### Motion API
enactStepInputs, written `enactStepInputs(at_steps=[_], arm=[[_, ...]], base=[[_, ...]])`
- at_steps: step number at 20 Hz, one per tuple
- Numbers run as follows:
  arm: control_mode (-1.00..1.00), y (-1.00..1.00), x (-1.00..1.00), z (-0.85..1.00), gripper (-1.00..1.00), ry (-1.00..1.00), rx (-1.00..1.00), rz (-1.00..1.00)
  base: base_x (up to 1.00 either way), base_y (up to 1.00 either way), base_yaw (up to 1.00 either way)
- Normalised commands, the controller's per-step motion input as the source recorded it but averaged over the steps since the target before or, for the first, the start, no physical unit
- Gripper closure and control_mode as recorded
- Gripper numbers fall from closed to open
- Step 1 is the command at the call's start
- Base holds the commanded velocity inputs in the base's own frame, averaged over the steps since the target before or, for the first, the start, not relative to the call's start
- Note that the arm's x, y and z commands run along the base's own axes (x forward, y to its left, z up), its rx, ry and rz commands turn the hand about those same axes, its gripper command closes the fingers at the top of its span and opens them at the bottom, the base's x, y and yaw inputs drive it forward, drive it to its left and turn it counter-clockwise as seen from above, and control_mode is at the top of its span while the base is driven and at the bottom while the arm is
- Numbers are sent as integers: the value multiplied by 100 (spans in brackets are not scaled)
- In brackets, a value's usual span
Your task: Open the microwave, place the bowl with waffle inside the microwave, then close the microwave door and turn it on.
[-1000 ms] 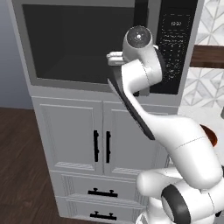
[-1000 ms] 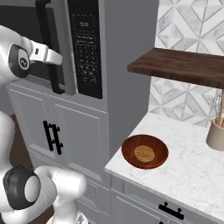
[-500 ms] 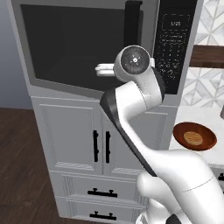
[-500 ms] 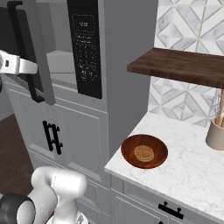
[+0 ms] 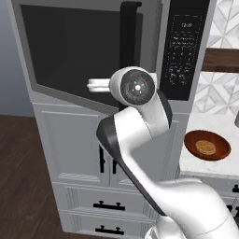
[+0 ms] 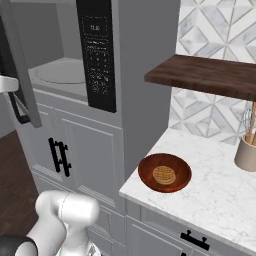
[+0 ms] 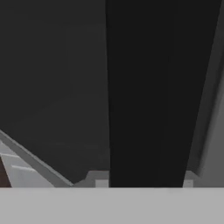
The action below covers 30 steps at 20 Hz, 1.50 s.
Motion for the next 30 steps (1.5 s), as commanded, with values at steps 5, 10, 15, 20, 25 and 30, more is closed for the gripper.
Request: enactStepInputs(at_steps=[5, 10, 15, 20, 25, 30], arm=[[-100, 100, 0, 0, 100, -1, -2, 1], [-100, 100, 0, 0, 100, -1, -6, 0], [-100, 100, 8, -19, 100, 0, -4, 0], [-100, 100, 51, -56, 100, 0, 0, 1], [-100, 100, 62, -68, 100, -4, 0, 0], [-100, 100, 62, -88, -100, -2, 3, 0]], base=[[0, 0, 0], [0, 0, 0], [0, 0, 0], [0, 0, 0], [0, 0, 0], [0, 0, 0]])
